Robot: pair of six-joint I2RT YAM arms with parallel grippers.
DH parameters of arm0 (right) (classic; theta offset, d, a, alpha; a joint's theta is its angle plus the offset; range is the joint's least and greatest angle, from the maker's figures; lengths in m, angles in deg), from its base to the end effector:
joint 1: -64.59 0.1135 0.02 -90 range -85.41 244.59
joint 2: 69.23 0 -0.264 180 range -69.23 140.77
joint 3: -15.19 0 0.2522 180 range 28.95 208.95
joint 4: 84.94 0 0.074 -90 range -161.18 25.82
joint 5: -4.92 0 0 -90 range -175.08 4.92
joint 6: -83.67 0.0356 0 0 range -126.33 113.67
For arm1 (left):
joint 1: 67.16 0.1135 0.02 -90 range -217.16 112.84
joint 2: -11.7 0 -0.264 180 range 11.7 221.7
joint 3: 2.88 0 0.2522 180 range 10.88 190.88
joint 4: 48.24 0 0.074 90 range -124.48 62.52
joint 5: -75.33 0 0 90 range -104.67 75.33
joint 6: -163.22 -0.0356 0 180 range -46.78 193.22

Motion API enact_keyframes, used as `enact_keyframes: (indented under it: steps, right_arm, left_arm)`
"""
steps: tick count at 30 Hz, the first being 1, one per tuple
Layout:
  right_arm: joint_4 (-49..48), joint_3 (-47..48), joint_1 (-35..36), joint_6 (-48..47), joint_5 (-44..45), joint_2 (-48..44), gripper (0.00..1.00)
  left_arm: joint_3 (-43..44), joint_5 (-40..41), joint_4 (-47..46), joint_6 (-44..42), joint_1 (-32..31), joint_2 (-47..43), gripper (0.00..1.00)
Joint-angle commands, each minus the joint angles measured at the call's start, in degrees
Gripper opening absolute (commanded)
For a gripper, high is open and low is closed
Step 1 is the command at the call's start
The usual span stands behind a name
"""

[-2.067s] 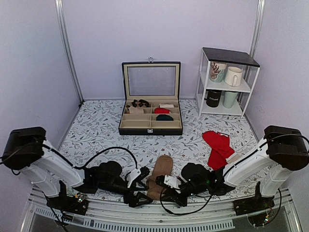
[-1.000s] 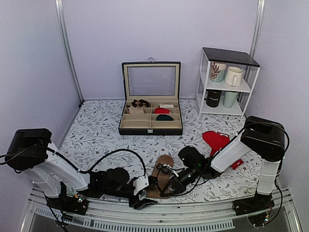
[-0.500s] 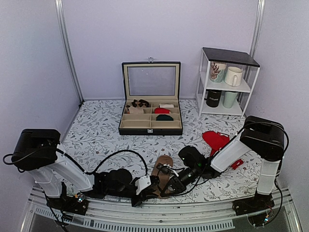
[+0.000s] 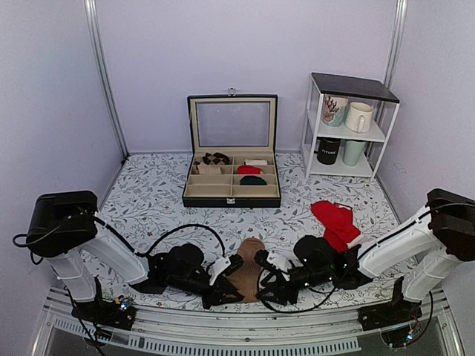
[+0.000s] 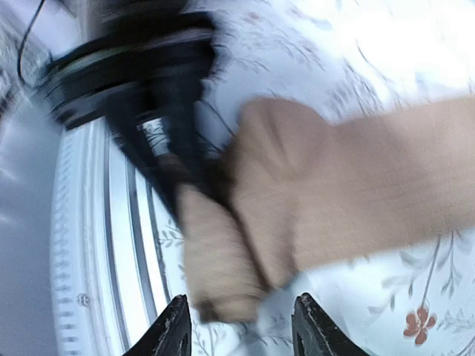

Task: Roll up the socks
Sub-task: Roll a pair of socks at the center of the board.

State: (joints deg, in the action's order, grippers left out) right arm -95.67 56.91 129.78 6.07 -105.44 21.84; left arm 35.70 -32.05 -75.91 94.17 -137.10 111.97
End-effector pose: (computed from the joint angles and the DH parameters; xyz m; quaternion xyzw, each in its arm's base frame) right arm 0.1034 0.2531 0.1191 -0.4629 0.7604 0.3915 0.2328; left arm 0.0847 -0.2631 0.0908 0.4264 0.7649 -0.4242 0.2304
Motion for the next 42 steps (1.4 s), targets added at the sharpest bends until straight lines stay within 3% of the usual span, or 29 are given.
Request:
enact_keyframes:
  steps: [1, 6, 18, 21, 26, 28, 33, 35, 38, 42]
  right_arm:
    - [-3.60, -1.67, 10.58, -18.71, 24.50, -3.30, 0.49]
    - [-8.28, -1.23, 15.76, -25.13, 30.08, -1.05, 0.49]
    - [-5.46, 2.23, 17.18, -25.67, 28.58, 5.79, 0.44]
    - [-4.78, 2.21, 17.43, -23.40, 27.15, 6.81, 0.37]
    - [-0.87, 3.86, 17.56, -20.42, 26.12, 8.20, 0.12]
    - [-0.01, 3.52, 17.53, -18.83, 25.09, 7.84, 0.10]
    - [1.93, 2.87, 16.04, -11.75, 17.06, 7.21, 0.09]
    - [3.30, 3.41, 14.42, -8.42, 11.82, 7.24, 0.09]
    - [6.99, 5.68, 9.78, -4.83, 1.09, 8.67, 0.09]
    - [10.15, 8.18, 3.23, -1.65, -10.73, 10.89, 0.09]
  left_arm:
    - [-1.79, -8.29, 11.59, 6.75, 1.80, 5.28, 0.00]
    - [-1.95, -9.72, 11.64, 7.89, 2.46, 7.41, 0.00]
    - [-2.91, -10.12, 11.00, 8.02, 2.93, 7.48, 0.00]
    - [-2.89, -10.30, 10.68, 7.96, 3.26, 7.86, 0.00]
    - [-2.12, -9.17, 11.29, 7.04, 3.41, 6.80, 0.00]
    - [-2.12, -6.53, 12.14, 6.15, 3.48, 3.85, 0.19]
    - [-2.76, 4.50, 15.78, 0.24, 1.94, -11.64, 0.32]
    - [-3.76, 9.22, 16.20, -3.32, -0.45, -18.28, 0.47]
    - [-4.82, 13.48, 16.59, -9.39, -5.21, -25.55, 0.48]
    - [-5.94, 13.45, 13.92, -12.14, -8.53, -27.75, 0.49]
